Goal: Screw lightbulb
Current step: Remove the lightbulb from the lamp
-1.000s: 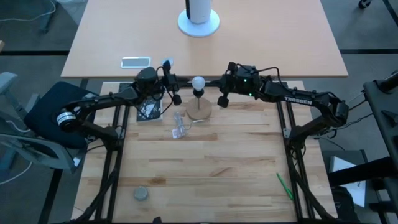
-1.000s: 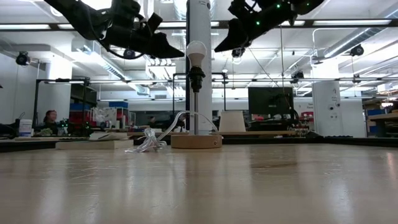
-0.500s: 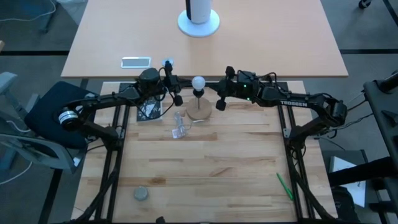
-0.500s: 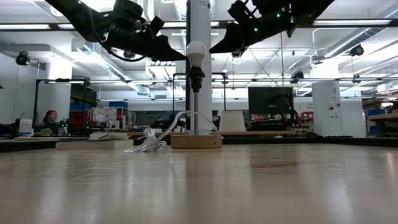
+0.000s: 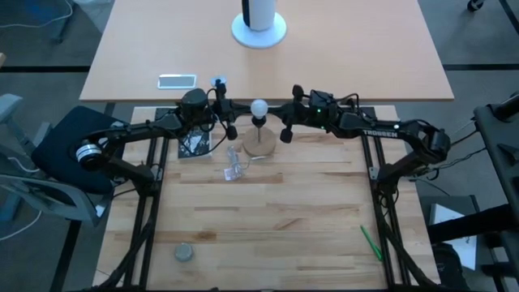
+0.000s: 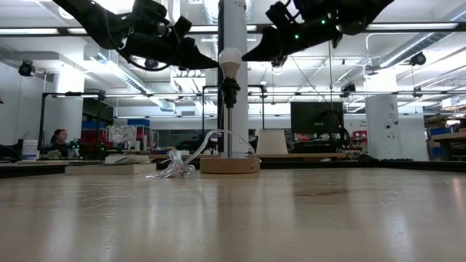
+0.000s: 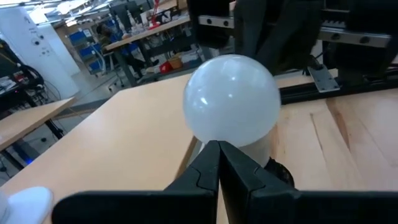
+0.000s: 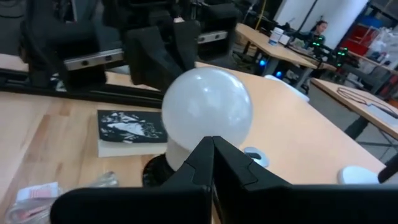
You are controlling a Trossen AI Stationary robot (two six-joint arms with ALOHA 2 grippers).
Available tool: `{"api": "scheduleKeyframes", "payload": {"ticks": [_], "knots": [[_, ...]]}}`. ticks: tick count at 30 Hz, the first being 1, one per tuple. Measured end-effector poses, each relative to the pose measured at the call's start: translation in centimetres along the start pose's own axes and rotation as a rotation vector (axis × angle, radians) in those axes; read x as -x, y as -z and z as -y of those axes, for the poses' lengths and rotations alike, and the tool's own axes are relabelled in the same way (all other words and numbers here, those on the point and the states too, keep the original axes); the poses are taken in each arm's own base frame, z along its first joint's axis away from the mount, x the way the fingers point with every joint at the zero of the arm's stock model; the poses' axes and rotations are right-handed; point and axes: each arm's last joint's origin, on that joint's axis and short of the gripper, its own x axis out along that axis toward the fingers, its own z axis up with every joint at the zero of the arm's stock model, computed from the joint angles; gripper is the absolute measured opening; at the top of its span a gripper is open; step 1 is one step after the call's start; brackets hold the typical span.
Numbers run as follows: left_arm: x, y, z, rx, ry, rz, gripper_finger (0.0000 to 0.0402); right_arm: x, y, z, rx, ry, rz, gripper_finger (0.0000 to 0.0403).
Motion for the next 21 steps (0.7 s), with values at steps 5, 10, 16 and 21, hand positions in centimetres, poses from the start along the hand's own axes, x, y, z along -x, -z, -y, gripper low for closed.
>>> {"api": "scheduleKeyframes", "payload": {"ticks": [5, 10, 16, 21], "knots": [[-0.1, 0.0, 0.3, 0.003, 0.016, -0.011, 0.0000, -0.2, 0.2, 0.2, -0.015, 0.021, -0.002, 0.0000], [-0.1, 0.2, 0.5, -0.002, 0.015, -0.040, 0.0000, 0.1, 0.1, 0.2, -0.019, 0.032, -0.027, 0.0000], [0.1, 0.1, 0.1, -0.051, -0.056, -0.052, 0.0000, 0.9, -0.6, 0.3, -0.014, 0.038, -0.013, 0.0000], [-0.1, -0.2, -0.1, -0.081, -0.096, -0.006, 0.0000, 0.9, -0.6, 0.2, -0.015, -0.002, -0.002, 0.0000]]}}
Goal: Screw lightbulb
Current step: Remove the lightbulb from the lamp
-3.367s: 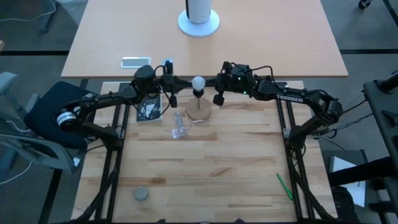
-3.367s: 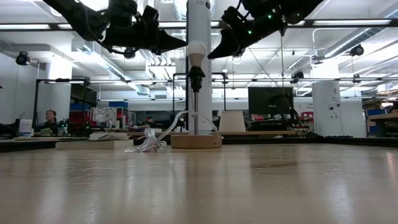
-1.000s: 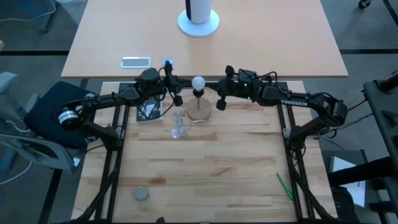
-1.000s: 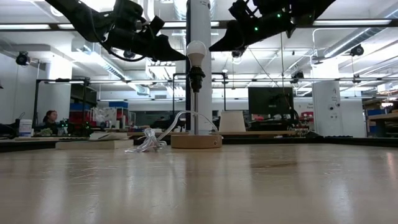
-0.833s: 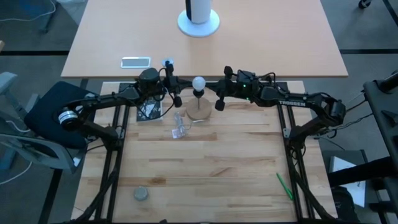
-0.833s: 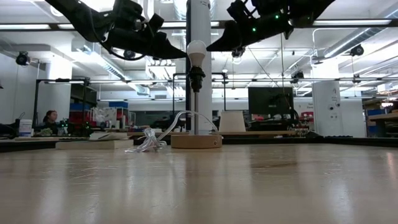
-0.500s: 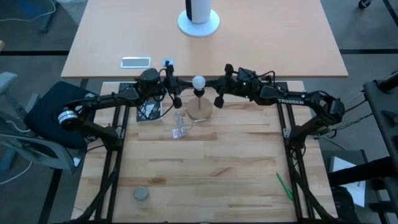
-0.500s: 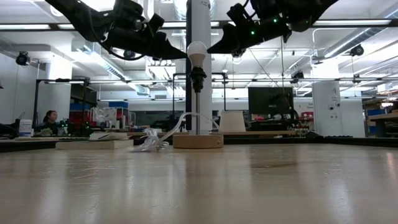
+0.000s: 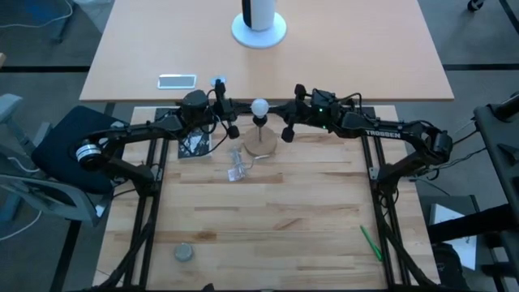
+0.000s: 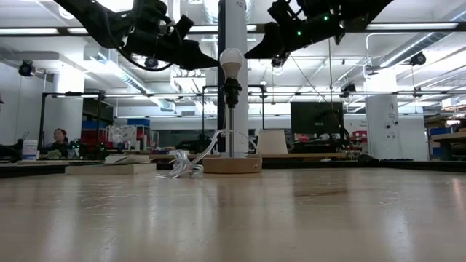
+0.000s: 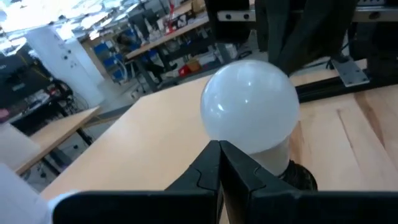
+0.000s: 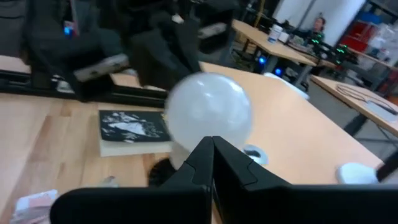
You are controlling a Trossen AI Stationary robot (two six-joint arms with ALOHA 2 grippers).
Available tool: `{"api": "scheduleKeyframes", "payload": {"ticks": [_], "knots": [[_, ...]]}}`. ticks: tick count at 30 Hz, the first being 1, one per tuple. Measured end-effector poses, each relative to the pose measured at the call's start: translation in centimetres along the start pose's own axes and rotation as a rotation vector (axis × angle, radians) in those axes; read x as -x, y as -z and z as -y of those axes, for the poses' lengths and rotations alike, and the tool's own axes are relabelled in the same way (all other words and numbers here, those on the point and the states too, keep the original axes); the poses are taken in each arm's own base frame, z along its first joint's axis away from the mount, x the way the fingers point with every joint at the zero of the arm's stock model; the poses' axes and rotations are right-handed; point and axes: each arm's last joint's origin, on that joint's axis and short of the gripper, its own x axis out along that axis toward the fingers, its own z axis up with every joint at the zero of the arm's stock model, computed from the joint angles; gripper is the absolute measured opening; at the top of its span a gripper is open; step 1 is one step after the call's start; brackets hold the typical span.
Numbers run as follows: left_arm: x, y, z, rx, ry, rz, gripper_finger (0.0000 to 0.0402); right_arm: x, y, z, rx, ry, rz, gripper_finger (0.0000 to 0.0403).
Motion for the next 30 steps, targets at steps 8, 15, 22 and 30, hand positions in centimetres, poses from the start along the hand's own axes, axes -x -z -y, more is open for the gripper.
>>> {"api": "scheduleKeyframes", "payload": {"ticks": [8, 15, 22, 30], "knots": [[-0.2, 0.1, 0.1, 0.002, 0.042, 0.028, 0.0000, -0.7, 0.4, -0.1, -0.007, -0.004, 0.006, 0.0000], [-0.2, 0.0, 0.5, 0.035, 0.156, 0.074, 0.0000, -0.7, 0.6, 0.1, -0.009, 0.024, -0.009, 0.0000], [0.3, -0.6, 0.6, 0.037, 0.185, 0.091, 0.0000, -0.6, 0.6, 0.2, -0.010, 0.044, -0.017, 0.0000], [0.5, -0.6, -0.3, 0.024, -0.024, 0.012, 0.0000, -0.1, 0.1, 0.1, -0.010, 0.043, -0.013, 0.0000]]}}
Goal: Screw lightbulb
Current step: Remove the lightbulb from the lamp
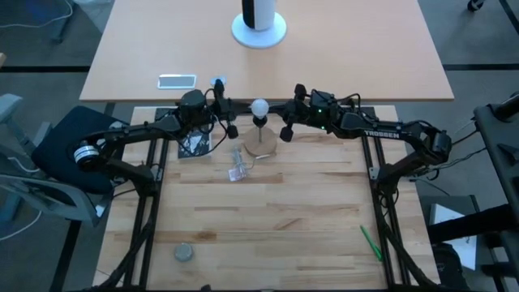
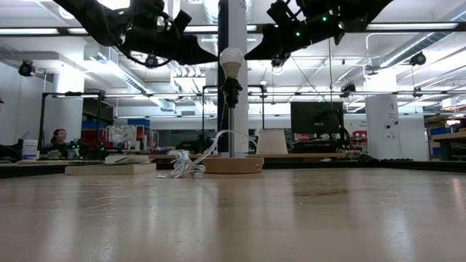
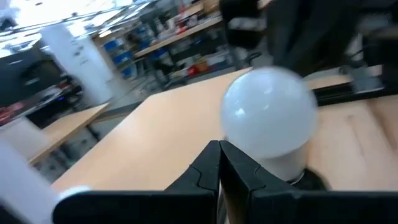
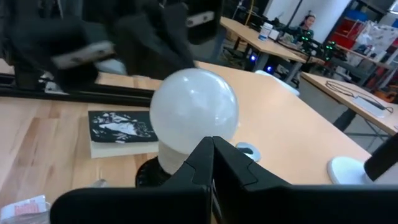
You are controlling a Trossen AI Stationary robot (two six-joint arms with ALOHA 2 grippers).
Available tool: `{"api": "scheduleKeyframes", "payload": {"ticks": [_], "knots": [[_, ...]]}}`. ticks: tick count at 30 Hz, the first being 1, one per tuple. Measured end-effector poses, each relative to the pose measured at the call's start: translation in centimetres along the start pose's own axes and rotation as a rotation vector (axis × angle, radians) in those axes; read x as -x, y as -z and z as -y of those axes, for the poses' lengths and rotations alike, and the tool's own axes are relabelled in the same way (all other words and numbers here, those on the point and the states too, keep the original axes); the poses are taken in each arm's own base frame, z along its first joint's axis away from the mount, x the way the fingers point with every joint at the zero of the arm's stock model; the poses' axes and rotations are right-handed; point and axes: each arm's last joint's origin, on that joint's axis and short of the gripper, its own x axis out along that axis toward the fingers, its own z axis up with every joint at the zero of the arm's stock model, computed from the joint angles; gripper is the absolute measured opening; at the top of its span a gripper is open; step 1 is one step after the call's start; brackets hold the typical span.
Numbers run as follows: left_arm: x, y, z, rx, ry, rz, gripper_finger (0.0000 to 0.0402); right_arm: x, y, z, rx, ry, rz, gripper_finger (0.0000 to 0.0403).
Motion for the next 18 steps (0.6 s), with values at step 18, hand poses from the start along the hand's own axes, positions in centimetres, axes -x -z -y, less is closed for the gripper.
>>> {"api": "scheduleKeyframes", "payload": {"ticks": [18], "knots": [[-0.65, 0.48, 0.56, -0.008, 0.110, 0.042, 0.0000, -0.17, 0.03, 0.06, -0.006, -0.025, 0.021, 0.0000]]}}
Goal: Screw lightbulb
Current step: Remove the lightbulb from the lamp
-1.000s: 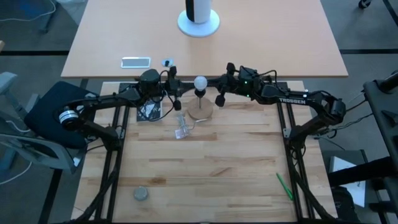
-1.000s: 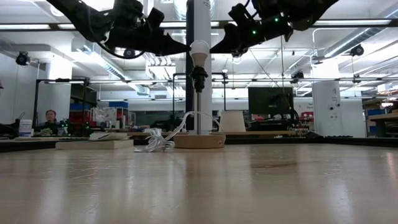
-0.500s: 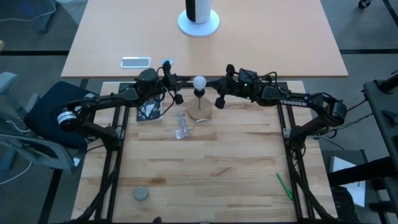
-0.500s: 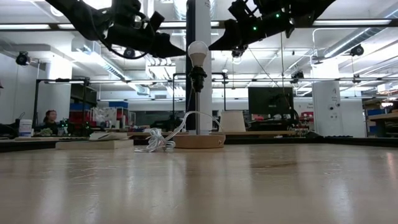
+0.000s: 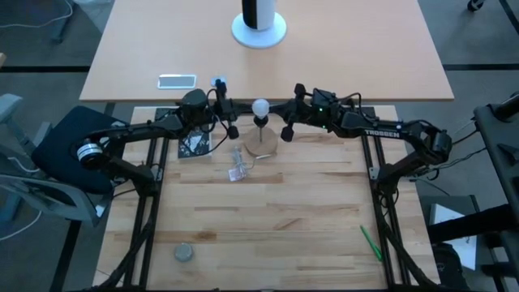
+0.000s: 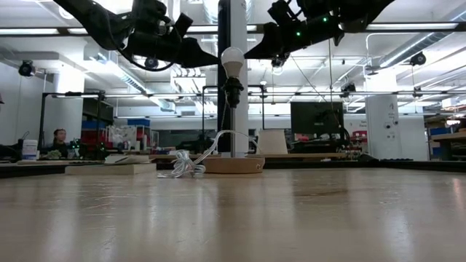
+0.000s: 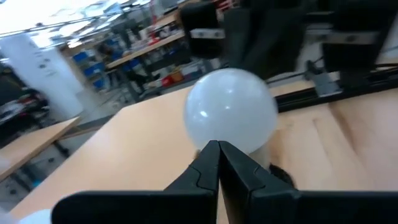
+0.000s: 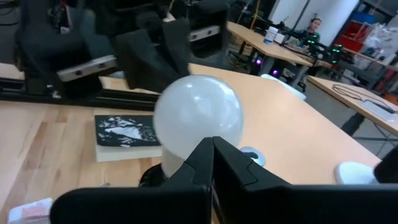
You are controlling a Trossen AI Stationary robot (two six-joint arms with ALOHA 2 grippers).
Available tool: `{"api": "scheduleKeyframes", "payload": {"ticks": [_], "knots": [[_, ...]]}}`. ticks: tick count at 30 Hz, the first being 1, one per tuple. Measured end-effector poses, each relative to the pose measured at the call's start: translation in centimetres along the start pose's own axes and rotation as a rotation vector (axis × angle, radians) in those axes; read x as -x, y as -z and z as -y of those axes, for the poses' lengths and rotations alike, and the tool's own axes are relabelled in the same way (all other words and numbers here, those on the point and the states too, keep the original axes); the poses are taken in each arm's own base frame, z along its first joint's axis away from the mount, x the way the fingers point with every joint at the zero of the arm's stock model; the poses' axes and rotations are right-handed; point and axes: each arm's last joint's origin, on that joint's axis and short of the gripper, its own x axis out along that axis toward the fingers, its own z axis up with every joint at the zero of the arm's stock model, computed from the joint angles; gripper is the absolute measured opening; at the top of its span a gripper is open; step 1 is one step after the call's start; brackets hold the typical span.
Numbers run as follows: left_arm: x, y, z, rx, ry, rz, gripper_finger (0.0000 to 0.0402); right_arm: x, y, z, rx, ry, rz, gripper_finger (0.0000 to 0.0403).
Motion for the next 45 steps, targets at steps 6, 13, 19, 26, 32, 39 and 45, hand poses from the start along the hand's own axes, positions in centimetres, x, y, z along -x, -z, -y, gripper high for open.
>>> {"api": "scheduleKeyframes", "payload": {"ticks": [6, 13, 19, 26, 32, 39, 45], "knots": [[0.1, -0.2, 0.4, 0.022, 0.081, 0.032, 0.0000, -0.3, 0.3, 0.2, -0.012, 0.019, -0.004, 0.0000], [0.2, -0.3, 0.3, 0.022, 0.062, 0.026, 0.0000, -0.4, 0.5, 0.2, -0.007, 0.046, -0.021, 0.0000], [0.2, -0.2, -0.1, 0.006, -0.078, -0.030, 0.0000, 0.4, 0.0, 0.4, 0.004, 0.078, -0.044, 0.0000], [-0.2, 0.2, -0.3, -0.011, -0.139, -0.052, 0.0000, 0.9, -0.7, 0.2, 0.014, -0.003, 0.006, 0.0000], [-0.7, 0.5, -0.1, -0.018, -0.073, -0.009, 0.0000, 0.6, -0.3, 0.0, 0.017, -0.013, -0.004, 0.0000], [-0.7, 0.4, 0.0, -0.014, -0.036, 0.009, 0.0000, 0.5, -0.2, 0.2, 0.011, -0.004, -0.011, 0.0000], [-0.6, 0.1, 0.2, 0.003, 0.023, 0.042, 0.0000, 0.5, 0.0, 0.5, 0.006, 0.019, -0.020, 0.0000]]}}
